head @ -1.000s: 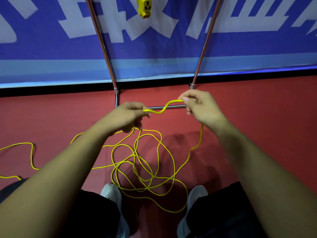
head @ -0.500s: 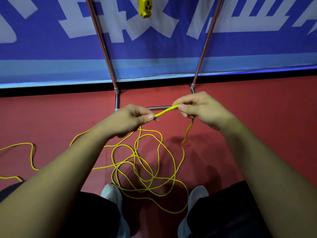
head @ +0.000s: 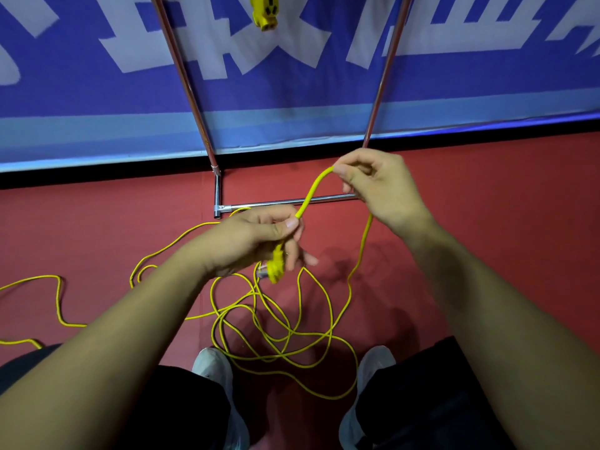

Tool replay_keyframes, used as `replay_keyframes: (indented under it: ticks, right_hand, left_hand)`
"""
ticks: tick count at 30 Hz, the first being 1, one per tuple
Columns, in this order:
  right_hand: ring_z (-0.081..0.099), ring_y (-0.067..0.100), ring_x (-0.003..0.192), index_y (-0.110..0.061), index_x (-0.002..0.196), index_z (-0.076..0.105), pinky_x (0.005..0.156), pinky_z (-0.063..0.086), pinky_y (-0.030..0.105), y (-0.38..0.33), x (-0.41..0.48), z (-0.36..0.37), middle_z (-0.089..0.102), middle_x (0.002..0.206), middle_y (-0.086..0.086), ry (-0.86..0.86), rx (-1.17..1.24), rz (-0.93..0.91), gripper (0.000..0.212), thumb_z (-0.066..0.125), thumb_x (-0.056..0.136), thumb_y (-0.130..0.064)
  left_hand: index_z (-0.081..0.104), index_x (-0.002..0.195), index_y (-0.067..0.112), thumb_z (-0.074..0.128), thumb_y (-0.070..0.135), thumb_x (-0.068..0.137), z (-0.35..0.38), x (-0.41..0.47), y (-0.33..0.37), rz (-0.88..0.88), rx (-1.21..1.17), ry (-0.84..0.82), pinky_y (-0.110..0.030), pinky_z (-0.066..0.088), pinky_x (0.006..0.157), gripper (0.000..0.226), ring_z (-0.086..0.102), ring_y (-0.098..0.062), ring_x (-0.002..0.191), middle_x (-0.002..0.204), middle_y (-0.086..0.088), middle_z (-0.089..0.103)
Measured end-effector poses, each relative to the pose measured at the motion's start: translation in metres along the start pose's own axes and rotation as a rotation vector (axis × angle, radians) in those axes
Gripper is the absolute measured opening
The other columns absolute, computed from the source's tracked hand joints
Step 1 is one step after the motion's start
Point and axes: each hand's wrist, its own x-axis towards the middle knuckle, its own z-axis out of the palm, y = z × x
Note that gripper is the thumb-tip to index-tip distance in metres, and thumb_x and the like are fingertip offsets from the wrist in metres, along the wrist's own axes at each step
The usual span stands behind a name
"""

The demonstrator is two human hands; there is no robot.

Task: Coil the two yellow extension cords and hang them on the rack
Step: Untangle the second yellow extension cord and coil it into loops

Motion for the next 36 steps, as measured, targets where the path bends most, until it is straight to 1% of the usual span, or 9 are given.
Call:
replay_keyframes:
  ticks: [4,10,15,20,23,27,32,34,36]
  right_hand:
    - [0.045,0.0,0.048,-0.008,0.079,0.068,0.052,0.036,0.013,0.008,0.005,-0.001,0.053,0.048,-0.013,0.098,0.02,0.019,0.007,0.072,0.085,-0.011]
    - [0.049,-0.001,0.06,-0.023,0.075,0.072,0.061,0.04,0.021,0.007,0.02,0.01,0.063,0.062,-0.013,-0.014,-0.227,-0.073,0.007,0.075,0.079,-0.029]
    - [0.054,0.009,0.067,-0.015,0.085,0.07,0.068,0.042,0.029,0.025,0.046,0.003,0.061,0.067,-0.006,-0.155,-0.405,-0.14,0.013,0.061,0.089,-0.023]
    - [0.052,0.021,0.069,-0.009,0.085,0.058,0.064,0.033,0.027,0.068,0.048,0.0,0.055,0.069,-0.004,-0.229,-0.572,-0.147,0.015,0.052,0.097,-0.015]
    - [0.061,0.03,0.076,-0.004,0.085,0.055,0.067,0.042,0.032,0.099,0.051,-0.006,0.065,0.079,0.008,-0.231,-0.607,0.007,0.015,0.049,0.097,-0.01]
    - [0.058,0.025,0.078,-0.012,0.083,0.059,0.07,0.042,0.032,0.134,0.043,-0.016,0.065,0.082,0.007,-0.244,-0.595,0.201,0.014,0.053,0.094,-0.009]
    - [0.056,0.013,0.047,-0.018,0.081,0.047,0.053,0.048,0.025,0.123,0.033,0.0,0.058,0.064,0.009,0.098,-0.023,0.431,0.02,0.056,0.096,-0.008]
    - [0.048,0.005,0.036,-0.019,0.08,0.049,0.044,0.04,0.022,0.111,0.035,0.004,0.055,0.059,0.007,0.201,0.022,0.432,0.019,0.061,0.093,-0.014]
    - [0.043,0.0,0.037,-0.019,0.073,0.056,0.047,0.034,0.023,0.095,0.038,0.002,0.053,0.055,0.0,0.238,-0.14,0.341,0.019,0.069,0.087,-0.016]
  left_hand:
    - [0.049,0.106,0.006,0.04,0.03,0.1,0.009,0.001,-0.003,-0.086,0.038,0.06,-0.015,0.032,0.035,0.026,0.048,-0.019,0.032,0.055,-0.021,0.056]
    - [0.054,0.094,0.002,0.034,0.03,0.106,0.004,-0.001,-0.017,-0.229,0.315,0.318,-0.018,0.029,0.036,0.037,0.037,-0.014,0.031,0.045,-0.007,0.046]
    - [0.05,0.079,0.008,0.04,0.032,0.099,0.007,-0.011,0.007,0.056,-0.083,0.312,-0.021,0.024,0.041,0.034,0.026,-0.011,0.028,0.043,0.0,0.026]
    - [0.051,0.072,0.012,0.044,0.033,0.097,-0.003,-0.029,0.02,0.193,-0.177,0.315,-0.022,0.022,0.041,0.034,0.025,-0.009,0.027,0.041,0.005,0.024]
    - [0.046,0.074,0.008,0.039,0.032,0.096,-0.009,-0.043,0.029,0.257,-0.234,0.305,-0.023,0.022,0.041,0.033,0.027,-0.008,0.024,0.038,0.007,0.026]
    - [0.05,0.07,0.009,0.037,0.033,0.096,-0.026,-0.055,0.035,0.319,-0.277,0.379,-0.025,0.02,0.044,0.037,0.029,-0.008,0.025,0.036,0.008,0.029]
    - [0.062,0.088,0.014,0.041,0.051,0.09,-0.026,-0.051,0.036,0.157,-0.196,0.493,-0.021,0.045,0.044,0.042,0.05,-0.018,0.038,0.045,-0.001,0.037]
    - [0.062,0.101,0.014,0.042,0.053,0.089,-0.025,-0.046,0.032,0.103,-0.116,0.521,-0.021,0.039,0.043,0.046,0.046,-0.019,0.036,0.045,-0.002,0.036]
    - [0.061,0.104,0.011,0.041,0.051,0.094,-0.027,-0.042,0.028,0.083,-0.029,0.573,-0.022,0.026,0.043,0.046,0.036,-0.017,0.034,0.044,-0.001,0.032]
